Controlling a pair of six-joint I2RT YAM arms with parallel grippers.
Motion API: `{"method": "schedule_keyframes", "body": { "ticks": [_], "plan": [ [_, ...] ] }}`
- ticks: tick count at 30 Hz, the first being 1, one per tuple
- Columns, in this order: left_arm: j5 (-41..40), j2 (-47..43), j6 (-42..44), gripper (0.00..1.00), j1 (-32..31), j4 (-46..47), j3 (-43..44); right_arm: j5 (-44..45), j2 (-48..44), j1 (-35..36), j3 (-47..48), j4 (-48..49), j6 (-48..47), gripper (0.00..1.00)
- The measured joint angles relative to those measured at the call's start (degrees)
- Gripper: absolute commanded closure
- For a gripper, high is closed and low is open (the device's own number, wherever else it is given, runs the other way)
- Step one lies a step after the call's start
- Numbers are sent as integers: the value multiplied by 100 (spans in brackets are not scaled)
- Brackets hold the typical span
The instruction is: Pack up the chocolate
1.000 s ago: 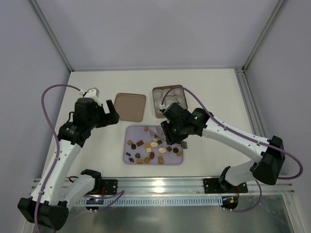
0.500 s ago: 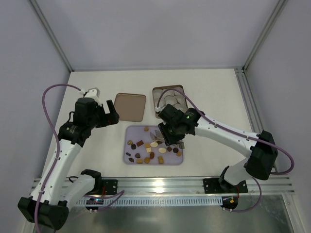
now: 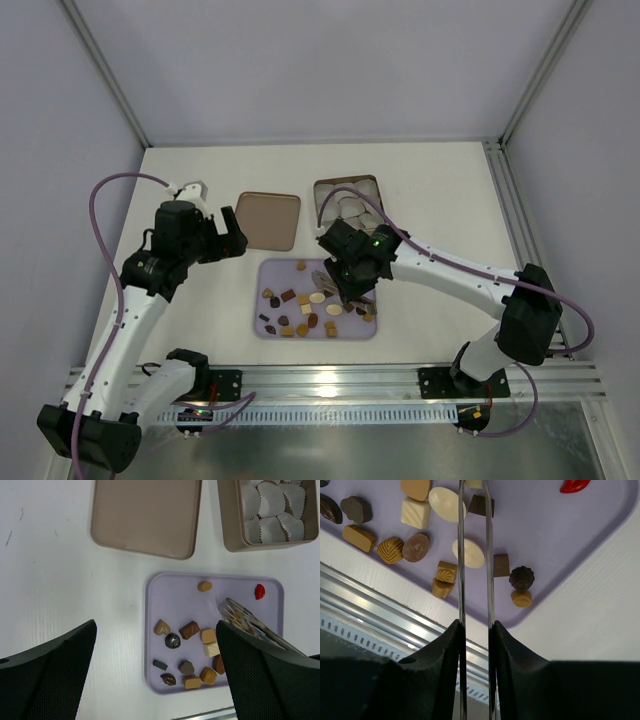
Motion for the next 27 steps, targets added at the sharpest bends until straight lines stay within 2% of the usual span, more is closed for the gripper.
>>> {"method": "schedule_keyframes", "body": {
  "ticks": [12,19,27],
  "plan": [
    [389,9,-201,0,-11,90,-68,168,142,0,990,-494,232,79],
    [485,321,-374,0,-302,118,-85,179,184,-94,1335,-662,376,79],
    [691,907,-498,0,-424,181,-9,-70,295,-1014,2015,-769,179,82]
  ]
}}
